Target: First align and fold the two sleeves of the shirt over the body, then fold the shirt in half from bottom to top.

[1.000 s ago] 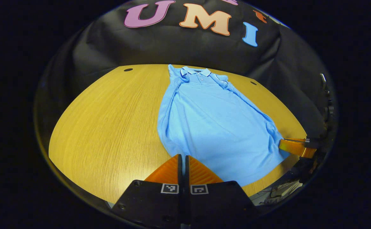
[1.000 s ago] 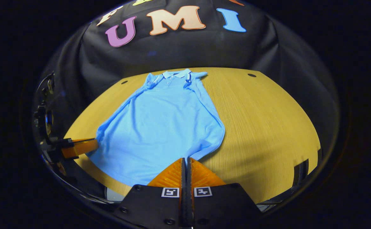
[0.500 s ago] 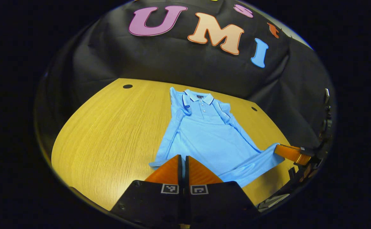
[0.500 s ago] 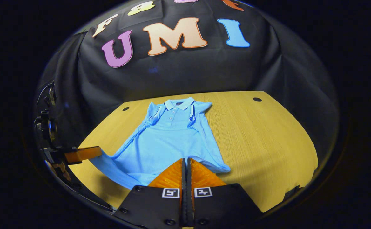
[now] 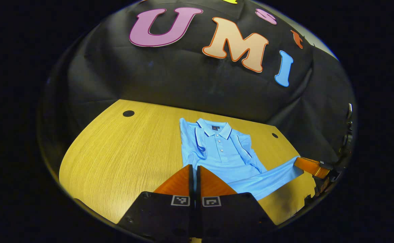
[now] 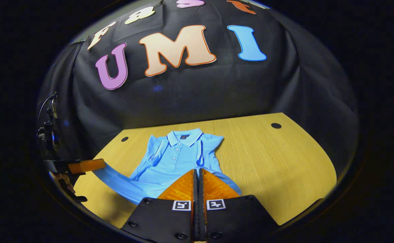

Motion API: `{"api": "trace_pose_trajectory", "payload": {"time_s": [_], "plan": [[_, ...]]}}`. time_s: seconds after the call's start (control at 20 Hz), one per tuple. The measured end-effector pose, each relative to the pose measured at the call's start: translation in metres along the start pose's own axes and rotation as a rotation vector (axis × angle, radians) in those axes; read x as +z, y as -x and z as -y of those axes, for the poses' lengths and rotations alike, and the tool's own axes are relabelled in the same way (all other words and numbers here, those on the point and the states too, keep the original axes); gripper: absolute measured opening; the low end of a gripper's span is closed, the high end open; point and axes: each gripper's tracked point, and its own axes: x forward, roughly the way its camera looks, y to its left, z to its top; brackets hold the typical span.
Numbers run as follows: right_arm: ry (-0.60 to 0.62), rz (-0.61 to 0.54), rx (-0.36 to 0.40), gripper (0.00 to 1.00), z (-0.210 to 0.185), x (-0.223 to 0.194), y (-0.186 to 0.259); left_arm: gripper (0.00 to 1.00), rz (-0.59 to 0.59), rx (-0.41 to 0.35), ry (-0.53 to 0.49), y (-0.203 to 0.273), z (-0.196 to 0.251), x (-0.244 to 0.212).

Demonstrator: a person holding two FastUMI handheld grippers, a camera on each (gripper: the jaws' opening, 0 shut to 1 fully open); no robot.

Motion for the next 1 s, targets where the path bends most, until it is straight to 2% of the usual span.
{"api": "trace_pose_trajectory", "payload": {"time_s": [0.6, 0.8, 1.0], "plan": [[-0.015, 0.091, -0.055, 0.02, 0.008, 0.076, -0.135, 0.0, 0.064, -0.002, -0.009, -0.125, -0.026, 0.09], [-0.021, 0.061, -0.107, 0.02, 0.023, 0.069, -0.188, 0.0, 0.064, 0.006, -0.038, -0.171, -0.041, 0.102], [-0.021, 0.001, -0.154, 0.04, 0.032, 0.04, -0.226, 0.0, 0.023, 0.044, -0.062, -0.212, -0.06, 0.082]]}}
